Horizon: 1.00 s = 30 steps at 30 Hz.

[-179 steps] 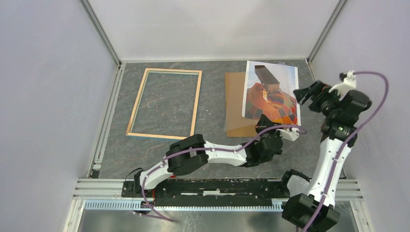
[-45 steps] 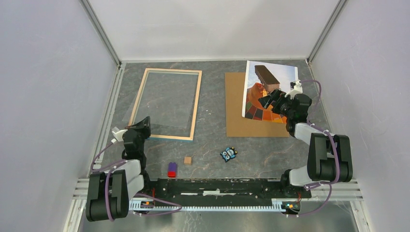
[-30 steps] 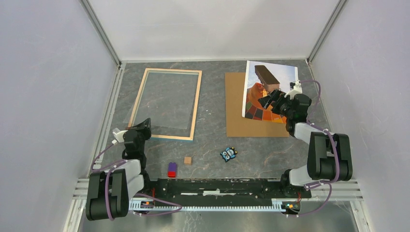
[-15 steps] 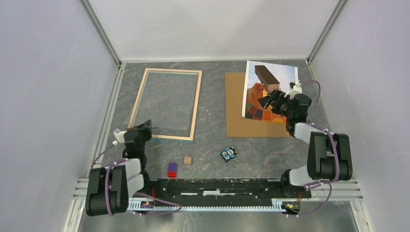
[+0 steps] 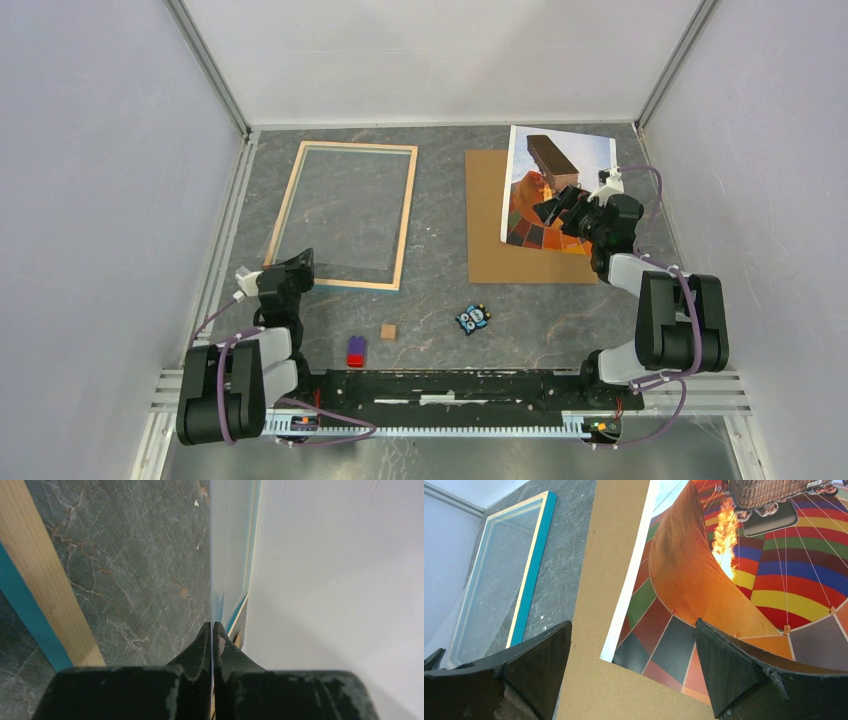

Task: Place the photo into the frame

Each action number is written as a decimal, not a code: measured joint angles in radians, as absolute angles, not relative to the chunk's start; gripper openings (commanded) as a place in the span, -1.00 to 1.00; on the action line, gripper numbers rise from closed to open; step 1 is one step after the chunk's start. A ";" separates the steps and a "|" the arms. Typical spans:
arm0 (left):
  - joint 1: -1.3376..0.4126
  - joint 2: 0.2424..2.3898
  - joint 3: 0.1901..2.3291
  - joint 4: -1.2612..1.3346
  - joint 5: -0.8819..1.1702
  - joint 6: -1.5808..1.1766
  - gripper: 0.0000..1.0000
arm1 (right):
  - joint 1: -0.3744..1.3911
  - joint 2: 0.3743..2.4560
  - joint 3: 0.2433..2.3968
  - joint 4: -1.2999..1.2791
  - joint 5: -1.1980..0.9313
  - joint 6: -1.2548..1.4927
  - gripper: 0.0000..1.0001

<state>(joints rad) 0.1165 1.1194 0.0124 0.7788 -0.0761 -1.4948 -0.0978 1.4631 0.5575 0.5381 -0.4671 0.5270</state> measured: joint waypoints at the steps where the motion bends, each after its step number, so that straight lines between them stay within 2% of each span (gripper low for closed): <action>1: 0.117 1.119 0.013 0.779 -0.075 -1.495 -0.95 | -0.098 1.464 0.558 0.538 -0.467 0.527 0.96; 30: 0.117 1.036 0.013 0.683 -0.051 -1.495 -0.95 | -0.098 1.468 0.558 0.546 -0.470 0.529 0.96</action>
